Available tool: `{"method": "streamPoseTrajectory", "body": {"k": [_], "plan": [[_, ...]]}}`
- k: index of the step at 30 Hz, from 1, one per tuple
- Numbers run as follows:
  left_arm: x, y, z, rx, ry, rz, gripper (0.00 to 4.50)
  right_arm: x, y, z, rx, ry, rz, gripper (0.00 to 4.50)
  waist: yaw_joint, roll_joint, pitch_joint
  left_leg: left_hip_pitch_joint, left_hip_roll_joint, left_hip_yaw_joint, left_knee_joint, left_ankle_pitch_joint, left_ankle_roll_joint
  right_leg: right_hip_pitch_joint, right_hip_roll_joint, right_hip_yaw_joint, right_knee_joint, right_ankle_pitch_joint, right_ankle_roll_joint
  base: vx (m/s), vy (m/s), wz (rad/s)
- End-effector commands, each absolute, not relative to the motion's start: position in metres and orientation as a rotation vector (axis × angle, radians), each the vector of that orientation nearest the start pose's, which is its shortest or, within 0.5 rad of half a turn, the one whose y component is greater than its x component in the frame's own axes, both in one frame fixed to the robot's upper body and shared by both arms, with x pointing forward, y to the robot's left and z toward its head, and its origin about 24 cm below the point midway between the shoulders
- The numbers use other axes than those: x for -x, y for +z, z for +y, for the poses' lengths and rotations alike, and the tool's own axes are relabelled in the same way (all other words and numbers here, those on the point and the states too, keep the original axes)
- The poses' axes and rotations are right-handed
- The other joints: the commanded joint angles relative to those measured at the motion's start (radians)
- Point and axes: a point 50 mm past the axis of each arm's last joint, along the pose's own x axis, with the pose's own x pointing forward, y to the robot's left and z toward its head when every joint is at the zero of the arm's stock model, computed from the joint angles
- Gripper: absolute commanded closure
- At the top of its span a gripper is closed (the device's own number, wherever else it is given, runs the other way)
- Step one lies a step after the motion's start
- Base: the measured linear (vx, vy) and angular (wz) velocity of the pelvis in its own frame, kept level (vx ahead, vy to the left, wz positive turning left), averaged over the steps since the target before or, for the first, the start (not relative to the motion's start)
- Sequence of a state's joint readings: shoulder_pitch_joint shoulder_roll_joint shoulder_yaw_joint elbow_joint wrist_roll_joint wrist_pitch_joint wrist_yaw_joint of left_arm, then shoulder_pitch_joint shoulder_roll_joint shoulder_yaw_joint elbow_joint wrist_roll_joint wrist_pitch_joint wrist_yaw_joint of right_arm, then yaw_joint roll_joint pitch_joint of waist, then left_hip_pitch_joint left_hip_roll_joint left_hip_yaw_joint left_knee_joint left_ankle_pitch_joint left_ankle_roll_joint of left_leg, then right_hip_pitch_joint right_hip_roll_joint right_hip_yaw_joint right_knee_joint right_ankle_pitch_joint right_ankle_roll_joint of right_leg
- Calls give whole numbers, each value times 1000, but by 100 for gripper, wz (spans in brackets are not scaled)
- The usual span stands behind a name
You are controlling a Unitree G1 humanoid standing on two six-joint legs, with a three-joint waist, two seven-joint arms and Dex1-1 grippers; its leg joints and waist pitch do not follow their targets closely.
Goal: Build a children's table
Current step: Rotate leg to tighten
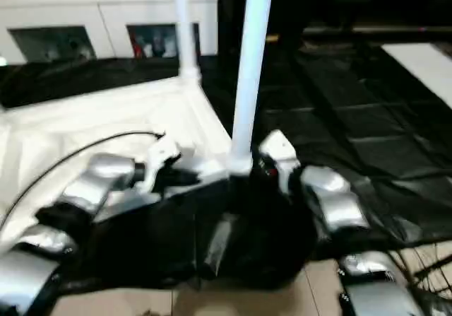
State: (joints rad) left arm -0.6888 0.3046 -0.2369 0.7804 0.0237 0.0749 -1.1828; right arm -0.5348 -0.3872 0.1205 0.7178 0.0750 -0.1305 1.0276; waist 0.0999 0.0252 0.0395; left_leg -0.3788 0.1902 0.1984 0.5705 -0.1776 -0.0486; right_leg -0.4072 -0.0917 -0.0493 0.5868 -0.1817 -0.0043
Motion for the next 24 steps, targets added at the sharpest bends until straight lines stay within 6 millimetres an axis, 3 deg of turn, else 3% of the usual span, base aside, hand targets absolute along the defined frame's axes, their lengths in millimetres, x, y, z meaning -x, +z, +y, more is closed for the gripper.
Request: {"method": "streamPoseTrajectory", "body": {"k": [1,3,4,7,11,14,19,24], "plan": [[-316,33,124,-327,-1400,575,450,-319,51,-169,294,1102,227,30,4,-15,-73,8,36,-8,-32,-14,196,55,-49,28,-19,210,-316,0,0,0],[-312,34,128,-318,-1445,599,450,-318,54,-171,289,1117,224,30,11,-12,-73,5,39,-10,-29,-20,196,52,-50,27,-16,184,-312,0,0,0],[-311,34,129,-316,-1453,605,450,-318,54,-171,289,1121,225,30,15,-8,-68,9,43,-10,-33,-52,185,46,-51,26,-23,116,-307,0,0,0],[-307,35,133,-319,-1477,631,450,-316,55,-172,307,1169,243,30,11,-5,-58,12,48,-13,-49,-172,119,44,-50,27,-40,-76,-285,0,0,0],[-304,38,135,-306,-1501,645,450,-313,56,-171,321,1247,274,30,4,-7,-50,20,49,-15,-63,-278,53,41,-51,33,-54,-224,-248,0,0,0],[-305,40,134,-306,-1498,638,450,-312,55,-172,321,1275,299,30,3,-9,-52,21,47,-14,-61,-267,44,41,-50,36,-53,-205,-243,0,0,0],[-305,41,134,-305,-1493,634,450,-313,54,-172,305,1281,309,65,5,-10,-59,15,44,-12,-51,-186,78,46,-50,34,-42,-97,-263,0,0,0],[-305,42,134,-306,-1488,634,450,-312,53,-171,291,1290,324,106,5,-10,-58,15,44,-12,-50,-188,84,46,-50,33,-44,-118,-263,0,0,0]]}}
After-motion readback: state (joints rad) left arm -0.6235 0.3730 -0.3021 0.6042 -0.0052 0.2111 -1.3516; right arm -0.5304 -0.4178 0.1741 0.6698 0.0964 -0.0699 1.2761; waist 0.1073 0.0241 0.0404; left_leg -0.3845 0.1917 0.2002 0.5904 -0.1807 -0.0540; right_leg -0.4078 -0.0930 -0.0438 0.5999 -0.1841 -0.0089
